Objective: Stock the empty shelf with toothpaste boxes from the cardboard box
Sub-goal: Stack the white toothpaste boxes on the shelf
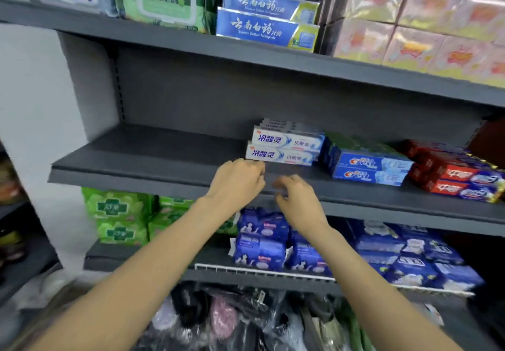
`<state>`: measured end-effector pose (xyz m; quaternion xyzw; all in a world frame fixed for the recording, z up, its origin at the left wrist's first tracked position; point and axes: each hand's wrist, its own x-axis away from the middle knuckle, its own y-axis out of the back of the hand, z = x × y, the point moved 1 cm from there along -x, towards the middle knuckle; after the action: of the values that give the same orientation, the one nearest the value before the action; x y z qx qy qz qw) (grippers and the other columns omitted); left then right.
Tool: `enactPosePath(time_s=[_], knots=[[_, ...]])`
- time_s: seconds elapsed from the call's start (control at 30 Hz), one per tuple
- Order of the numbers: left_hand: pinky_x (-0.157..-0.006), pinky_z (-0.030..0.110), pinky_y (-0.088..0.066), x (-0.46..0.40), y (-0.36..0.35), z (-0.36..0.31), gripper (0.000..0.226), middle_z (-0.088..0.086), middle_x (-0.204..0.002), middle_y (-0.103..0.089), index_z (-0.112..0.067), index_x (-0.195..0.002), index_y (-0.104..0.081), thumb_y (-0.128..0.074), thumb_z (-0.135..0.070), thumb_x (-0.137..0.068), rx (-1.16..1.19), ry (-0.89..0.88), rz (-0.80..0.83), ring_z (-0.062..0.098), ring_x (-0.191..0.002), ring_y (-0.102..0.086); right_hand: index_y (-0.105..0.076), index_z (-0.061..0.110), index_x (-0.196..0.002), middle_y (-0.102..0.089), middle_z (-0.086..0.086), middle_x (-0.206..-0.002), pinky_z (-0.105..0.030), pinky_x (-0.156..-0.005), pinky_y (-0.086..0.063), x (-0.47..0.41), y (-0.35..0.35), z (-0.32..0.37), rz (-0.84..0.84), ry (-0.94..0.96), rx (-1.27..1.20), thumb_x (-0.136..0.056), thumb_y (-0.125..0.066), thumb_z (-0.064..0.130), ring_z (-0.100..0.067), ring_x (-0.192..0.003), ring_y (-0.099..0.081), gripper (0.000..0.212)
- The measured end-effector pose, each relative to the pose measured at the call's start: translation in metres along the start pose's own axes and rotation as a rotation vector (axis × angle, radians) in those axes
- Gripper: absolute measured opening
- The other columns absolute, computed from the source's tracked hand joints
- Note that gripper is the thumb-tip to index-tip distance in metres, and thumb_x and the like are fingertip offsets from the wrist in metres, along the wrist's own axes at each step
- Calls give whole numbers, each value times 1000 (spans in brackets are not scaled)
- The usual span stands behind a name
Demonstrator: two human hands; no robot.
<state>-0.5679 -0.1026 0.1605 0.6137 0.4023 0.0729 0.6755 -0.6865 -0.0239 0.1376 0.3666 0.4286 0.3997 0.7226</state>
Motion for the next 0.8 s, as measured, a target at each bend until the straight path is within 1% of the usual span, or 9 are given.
enactPosePath(time_s=[0.07, 0.13, 0.27, 0.4, 0.47, 0.57, 0.63, 0.7, 0.8], knots=[[-84, 33, -43, 45, 8, 0, 25, 3, -114, -66, -19, -110, -60, -43, -28, -94, -13, 42, 43, 26, -108, -57, -63, 8, -111, -61, -15, -111, -38, -87, -46, 31, -10, 24, 49, 18, -48, -88, -50, 9, -31, -105, -56, 26], [-82, 34, -45, 86, 14, 6, 25, 6, -110, -67, -19, -107, -61, -43, -30, -94, -27, 95, 77, 29, -105, -60, -65, 10, -102, -65, -15, -104, -41, -82, -48, 59, -24, 49, 98, 37, -85, -86, -49, 11, -34, -98, -60, 22], [-78, 36, -48, 164, 22, 34, 27, 10, -108, -67, -17, -109, -62, -45, -30, -92, -32, 213, 193, 32, -101, -62, -65, 13, -100, -68, -14, -99, -40, -79, -50, 106, -54, 103, 226, 99, -136, -84, -50, 12, -33, -96, -61, 22], [-75, 37, -48, 239, 25, 83, 29, 14, -104, -67, -14, -107, -64, -45, -31, -92, -53, 351, 285, 34, -98, -63, -66, 17, -102, -69, -11, -100, -39, -78, -51, 142, -95, 159, 377, 144, -190, -87, -49, 15, -30, -95, -61, 23], [-70, 36, -47, 275, 27, 112, 27, 14, -101, -67, -10, -101, -63, -45, -29, -93, -43, 400, 329, 33, -94, -63, -66, 16, -98, -69, -10, -97, -40, -77, -52, 156, -119, 189, 460, 157, -217, -87, -47, 14, -30, -93, -61, 22], [-64, 33, -42, 326, 35, 156, 27, 15, -99, -66, -8, -100, -61, -43, -29, -96, -50, 471, 405, 34, -92, -62, -66, 17, -88, -70, -12, -94, -40, -80, -52, 178, -155, 237, 561, 174, -266, -85, -46, 14, -30, -92, -63, 20], [-65, 33, -42, 359, 39, 185, 27, 14, -99, -65, -9, -98, -59, -42, -30, -97, -39, 515, 446, 34, -93, -62, -70, 14, -94, -71, -13, -97, -39, -84, -51, 191, -183, 267, 607, 180, -275, -86, -49, 14, -30, -95, -64, 22], [-71, 36, -47, 389, 40, 213, 26, 14, -101, -65, -9, -97, -58, -42, -30, -96, -22, 569, 489, 35, -95, -62, -70, 10, -93, -71, -14, -96, -38, -84, -50, 203, -209, 296, 652, 167, -292, -85, -51, 11, -30, -95, -64, 22], [-72, 36, -48, 426, 35, 250, 27, 12, -102, -64, -10, -101, -60, -41, -28, -96, -4, 588, 604, 33, -95, -62, -70, 6, -97, -69, -18, -101, -33, -82, -45, 218, -243, 329, 718, 69, -278, -87, -49, 9, -32, -99, -62, 23]])
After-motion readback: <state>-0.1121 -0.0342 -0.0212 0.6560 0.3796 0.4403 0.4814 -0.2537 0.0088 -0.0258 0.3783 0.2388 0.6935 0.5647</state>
